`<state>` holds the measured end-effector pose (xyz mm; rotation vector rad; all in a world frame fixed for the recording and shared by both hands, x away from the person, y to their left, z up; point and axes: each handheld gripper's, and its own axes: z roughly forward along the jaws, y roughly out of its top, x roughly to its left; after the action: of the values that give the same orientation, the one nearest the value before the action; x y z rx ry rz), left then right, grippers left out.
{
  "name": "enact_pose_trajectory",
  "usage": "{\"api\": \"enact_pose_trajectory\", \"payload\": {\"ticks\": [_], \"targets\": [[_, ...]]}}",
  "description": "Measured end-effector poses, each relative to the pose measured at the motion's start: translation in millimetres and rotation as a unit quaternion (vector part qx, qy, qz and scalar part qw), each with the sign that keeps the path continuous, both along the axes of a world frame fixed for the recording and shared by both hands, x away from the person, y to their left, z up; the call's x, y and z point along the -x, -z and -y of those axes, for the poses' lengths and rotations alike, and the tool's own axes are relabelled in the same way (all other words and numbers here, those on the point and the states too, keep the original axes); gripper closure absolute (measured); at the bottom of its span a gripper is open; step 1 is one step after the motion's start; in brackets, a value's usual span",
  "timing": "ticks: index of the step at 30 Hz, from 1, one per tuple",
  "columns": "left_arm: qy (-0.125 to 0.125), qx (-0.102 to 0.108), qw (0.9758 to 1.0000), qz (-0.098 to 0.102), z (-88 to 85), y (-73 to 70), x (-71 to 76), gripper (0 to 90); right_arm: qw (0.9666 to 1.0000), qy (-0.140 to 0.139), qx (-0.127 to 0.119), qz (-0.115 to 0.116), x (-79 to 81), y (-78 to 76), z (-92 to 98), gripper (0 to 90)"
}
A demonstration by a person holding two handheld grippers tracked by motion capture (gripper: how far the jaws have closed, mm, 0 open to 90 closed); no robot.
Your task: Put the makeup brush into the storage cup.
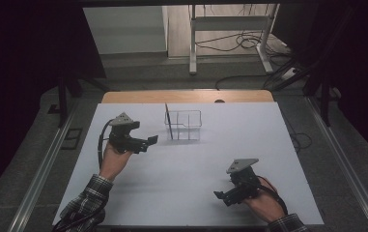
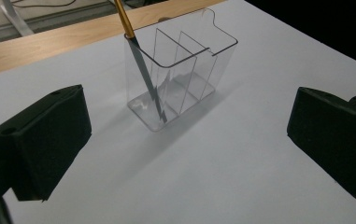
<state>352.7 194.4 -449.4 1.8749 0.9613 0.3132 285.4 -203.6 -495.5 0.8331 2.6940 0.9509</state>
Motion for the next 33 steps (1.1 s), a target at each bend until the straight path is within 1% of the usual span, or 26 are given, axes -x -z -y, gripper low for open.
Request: {"api": "enact_pose_trajectory", "payload": {"ticks": [6,9,10,12,18,27,33], "targets": [[-0.001,-0.004,1.0000,0.000,-0.9,2.3,5.8,0.2,1.0000,0.002,-0.001,0.003,0.0,-0.9,0.3,0.6],[-0.001,-0.013,0.9999,-0.002,-0.4,5.4,9.6,0.2,1.0000,0.003,-0.002,0.003,0.1,-1.1,0.4,0.4],[-0.001,-0.013,0.9999,-0.002,-0.4,5.4,9.6,0.2,1.0000,0.003,-0.002,0.003,0.1,-1.1,0.4,0.4],[0.001,-0.022,0.9998,0.000,0.3,7.5,12.5,0.3,1.0000,0.004,-0.002,0.003,0.3,-1.4,0.5,0.3],[0.003,-0.033,0.9995,0.001,1.2,10.7,17.7,0.4,1.0000,0.006,-0.005,0.004,0.1,-2.0,1.7,0.3],[0.000,-0.032,0.9995,0.003,-2.5,11.7,23.2,0.4,0.9999,0.006,-0.005,0.009,-0.1,-2.8,3.0,0.2],[-0.005,-0.026,0.9996,0.004,-9.7,12.0,29.8,0.4,0.9999,0.009,-0.006,0.008,0.2,-3.5,3.6,0.2]]}}
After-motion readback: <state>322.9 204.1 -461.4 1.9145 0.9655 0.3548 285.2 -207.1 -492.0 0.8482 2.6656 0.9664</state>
